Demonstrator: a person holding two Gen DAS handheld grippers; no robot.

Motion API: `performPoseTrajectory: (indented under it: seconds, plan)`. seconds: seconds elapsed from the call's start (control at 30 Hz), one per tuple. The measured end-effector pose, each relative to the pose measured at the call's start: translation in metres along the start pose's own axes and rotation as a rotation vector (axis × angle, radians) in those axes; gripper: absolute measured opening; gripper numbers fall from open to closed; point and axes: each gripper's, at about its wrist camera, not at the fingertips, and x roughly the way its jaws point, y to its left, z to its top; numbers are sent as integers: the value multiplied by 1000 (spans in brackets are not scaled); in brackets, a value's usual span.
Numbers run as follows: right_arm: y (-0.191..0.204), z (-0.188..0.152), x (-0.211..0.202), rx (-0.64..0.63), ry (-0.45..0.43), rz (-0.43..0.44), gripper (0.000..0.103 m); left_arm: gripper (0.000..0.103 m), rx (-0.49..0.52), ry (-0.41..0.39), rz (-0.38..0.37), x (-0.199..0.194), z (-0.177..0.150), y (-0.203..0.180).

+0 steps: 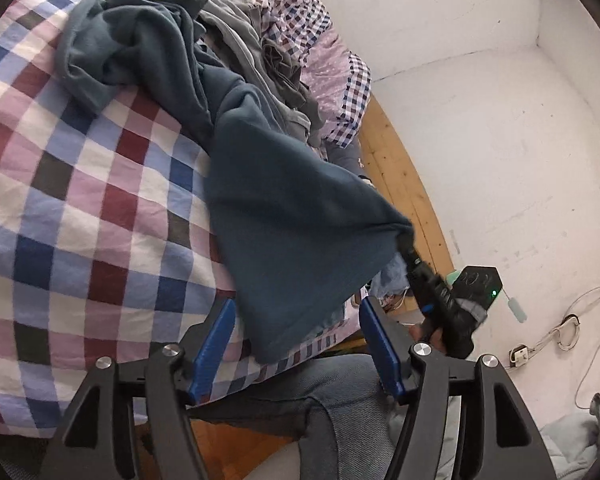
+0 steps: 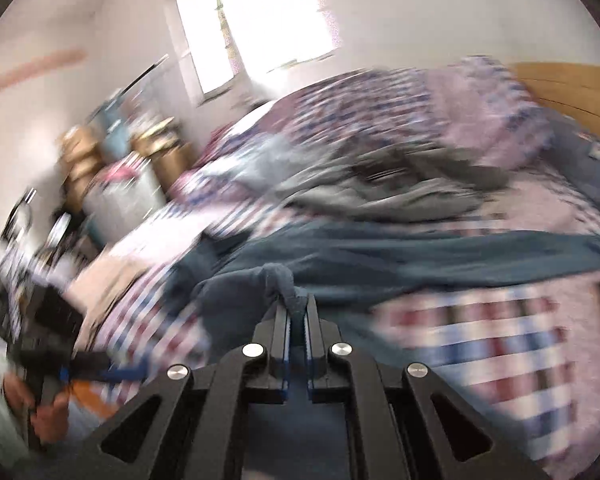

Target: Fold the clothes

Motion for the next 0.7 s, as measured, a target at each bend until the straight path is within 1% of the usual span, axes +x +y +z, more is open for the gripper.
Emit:
performPoseTrajectory:
  seconds: [0.1,0.23,0.3,0.4,0.47,0.57,0.63,0.7]
  plan:
    - [-57,16,-26,106,-83,-108,3,68,1,23,11,14,2,-1]
    - [-135,32,-62,210,-178,-283,3,68,21,65,8,35,4,-7]
    - [-173,39,-76,241,-196,-373,3,68,32,84,4,43,3,-11]
    - [-225,50,-91,275,-191,-496,3,68,46,109,1,53,1,-14]
    - [-252,56,-97,278,-173,-573,3,68,54,123,2,59,0,-17]
    - [-282,61,-96,272,-118,-674,3,68,64,142,4,66,-1,-20]
    - [-299,57,-83,298,-24,-701,4,68,71,154,8,70,-2,-22]
    - [-308,48,-67,309,84,-731,9,68,81,164,17,74,-2,-24]
